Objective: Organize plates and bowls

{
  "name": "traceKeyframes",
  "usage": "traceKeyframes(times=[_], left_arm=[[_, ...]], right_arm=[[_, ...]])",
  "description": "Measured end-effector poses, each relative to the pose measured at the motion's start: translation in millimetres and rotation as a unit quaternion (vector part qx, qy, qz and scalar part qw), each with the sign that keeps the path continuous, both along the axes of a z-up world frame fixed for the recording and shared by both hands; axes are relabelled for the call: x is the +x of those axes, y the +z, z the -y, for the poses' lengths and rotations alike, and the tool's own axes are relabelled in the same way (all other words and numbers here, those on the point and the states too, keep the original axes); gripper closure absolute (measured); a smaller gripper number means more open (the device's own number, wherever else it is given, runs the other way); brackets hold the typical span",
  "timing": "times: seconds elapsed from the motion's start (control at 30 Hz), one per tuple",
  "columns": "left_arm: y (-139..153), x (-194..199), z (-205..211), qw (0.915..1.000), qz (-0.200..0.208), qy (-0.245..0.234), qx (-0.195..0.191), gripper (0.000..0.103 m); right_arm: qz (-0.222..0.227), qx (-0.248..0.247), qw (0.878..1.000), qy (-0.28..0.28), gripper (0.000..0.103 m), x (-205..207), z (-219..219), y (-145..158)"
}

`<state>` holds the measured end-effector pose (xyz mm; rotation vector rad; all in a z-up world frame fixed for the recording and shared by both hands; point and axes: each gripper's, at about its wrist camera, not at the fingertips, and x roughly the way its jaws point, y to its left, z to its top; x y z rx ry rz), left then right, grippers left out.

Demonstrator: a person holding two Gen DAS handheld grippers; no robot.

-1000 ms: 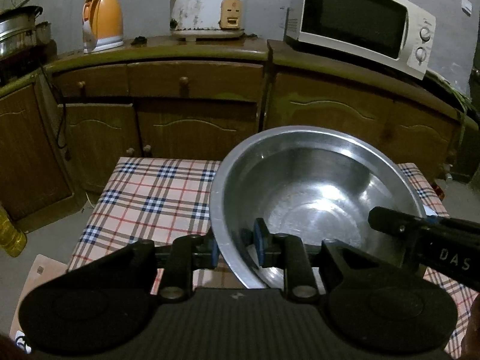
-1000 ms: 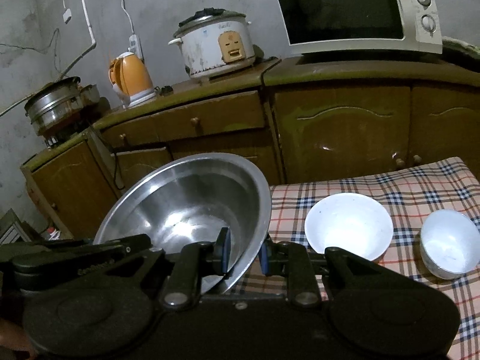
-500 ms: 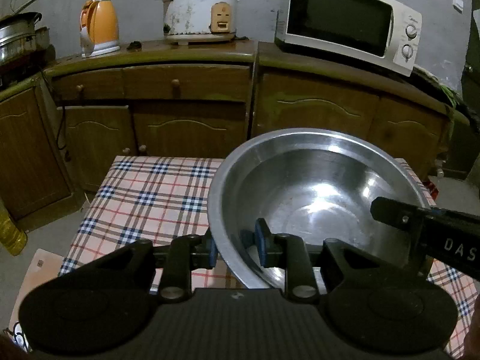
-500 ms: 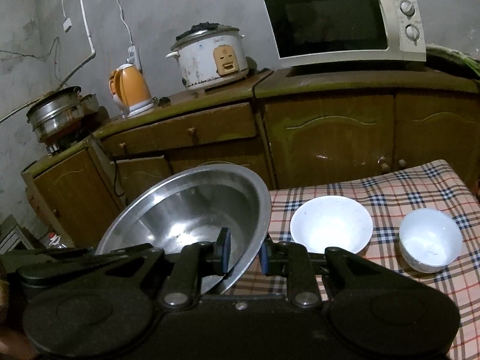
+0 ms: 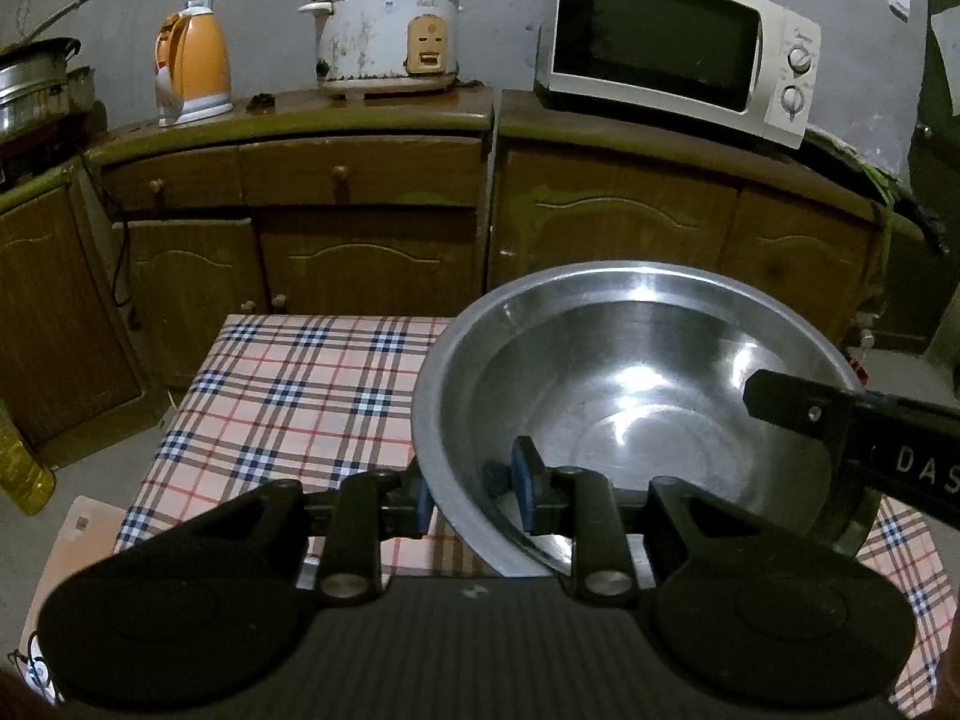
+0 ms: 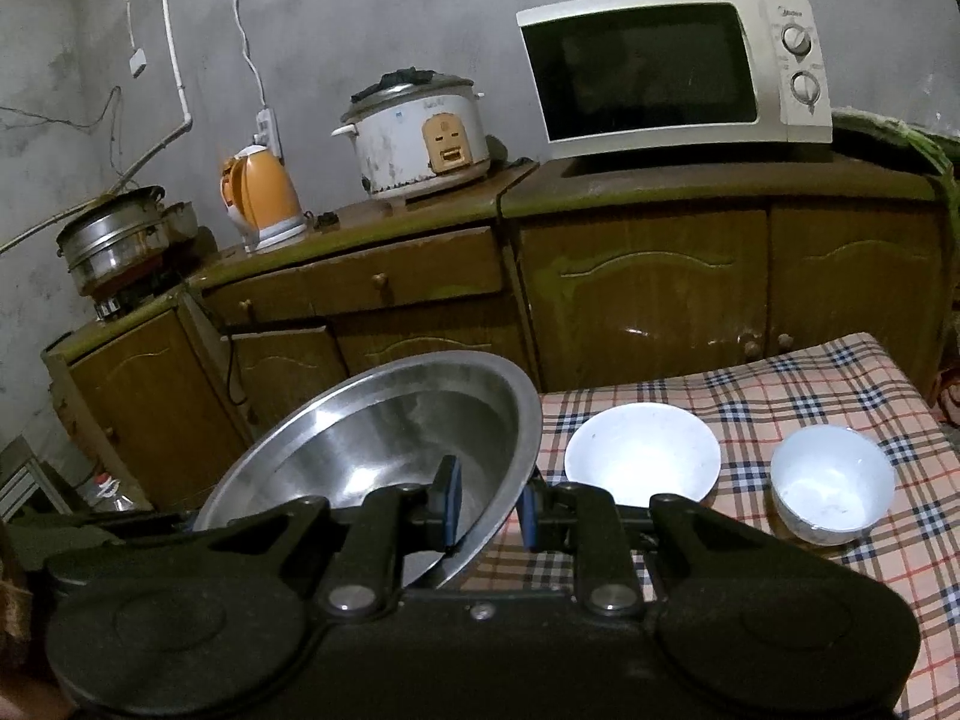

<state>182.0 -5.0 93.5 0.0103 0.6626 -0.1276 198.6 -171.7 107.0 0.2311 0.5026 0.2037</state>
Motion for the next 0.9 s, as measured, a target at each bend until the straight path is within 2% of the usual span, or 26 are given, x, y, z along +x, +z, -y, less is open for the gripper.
traceKeyframes(times=[0.9], left_arm=[[2.5,-34.7,22.6,0.9996,0.021,-0.02,0.001,0.076]], right_arm=[[0.025,0.002,0.999,-0.024,0.078,-48.9,20.8,4.9]])
